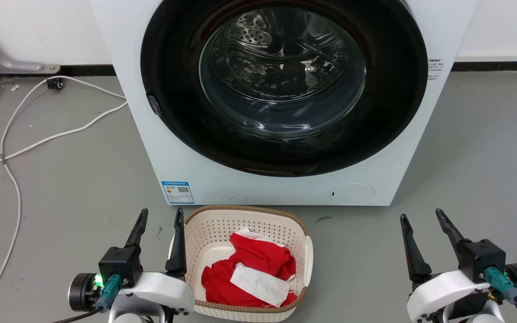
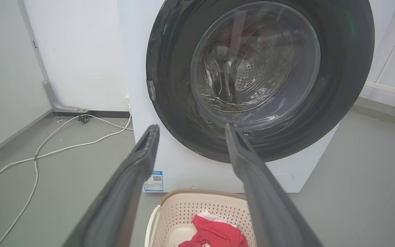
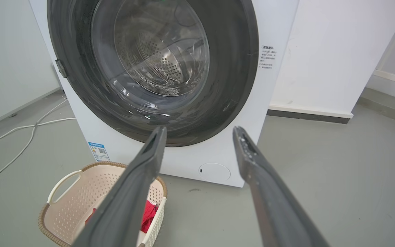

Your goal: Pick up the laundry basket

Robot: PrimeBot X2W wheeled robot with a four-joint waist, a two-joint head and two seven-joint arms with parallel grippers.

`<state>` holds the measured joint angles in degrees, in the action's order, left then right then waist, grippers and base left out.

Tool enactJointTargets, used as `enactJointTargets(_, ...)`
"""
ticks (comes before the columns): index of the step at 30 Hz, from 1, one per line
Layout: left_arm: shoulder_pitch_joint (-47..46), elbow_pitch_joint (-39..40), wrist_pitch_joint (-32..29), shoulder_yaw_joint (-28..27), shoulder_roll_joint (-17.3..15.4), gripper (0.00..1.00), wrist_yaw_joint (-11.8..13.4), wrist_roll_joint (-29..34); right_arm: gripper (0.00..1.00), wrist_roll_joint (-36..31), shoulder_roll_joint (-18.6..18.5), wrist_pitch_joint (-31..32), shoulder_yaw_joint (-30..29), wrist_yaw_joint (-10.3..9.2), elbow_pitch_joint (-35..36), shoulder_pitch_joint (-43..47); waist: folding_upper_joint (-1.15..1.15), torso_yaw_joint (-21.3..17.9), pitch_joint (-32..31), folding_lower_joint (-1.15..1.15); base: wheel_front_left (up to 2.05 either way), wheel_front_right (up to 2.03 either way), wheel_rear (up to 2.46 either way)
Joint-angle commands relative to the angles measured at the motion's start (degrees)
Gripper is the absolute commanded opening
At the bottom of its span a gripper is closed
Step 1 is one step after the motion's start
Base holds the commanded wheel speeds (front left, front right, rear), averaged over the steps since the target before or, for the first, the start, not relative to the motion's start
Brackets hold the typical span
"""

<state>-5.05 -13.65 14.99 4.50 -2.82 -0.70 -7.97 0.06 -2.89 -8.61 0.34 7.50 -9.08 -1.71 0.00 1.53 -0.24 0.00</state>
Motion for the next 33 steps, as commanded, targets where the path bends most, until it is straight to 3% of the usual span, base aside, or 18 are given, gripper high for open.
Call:
enactJointTargets(1, -0.7, -0.2, 0.3, -0.3, -0.1, 1.00, 0.0, 0.2, 1.00, 0.3, 0.0, -0.2, 0.1, -0.02, -0.2, 0.3, 0.00, 0.3, 0.1, 0.00, 0.00, 0.00, 0.00)
enactJointTargets(17, -2.8, -1.8, 0.3, -1.5, -0.1, 1.00, 0.1, -0.7, 1.00, 1.2, 0.0, -0.4, 4.4, -0.02, -1.9, -3.6, 0.00, 4.9, 6.2, 0.00, 0.00, 0.00, 0.00)
enactJointTargets(26, -9.2, -5.5, 0.2, -1.7, -0.1, 1.00, -0.1, -2.2, 1.00, 0.2, 0.0, 0.6, 6.7, -0.02, -5.8, -10.1, 0.00, 5.6, 15.9, 0.00, 0.00, 0.00, 0.00)
enactJointTargets(33, -17.8, -14.3, 0.2, -2.5, -0.3, 1.00, -1.9, -2.4, 1.00, -0.6, 0.0, 1.6, 7.7, -0.02, -11.7, -16.8, 0.00, 6.1, 24.3, 0.00, 0.00, 0.00, 0.00)
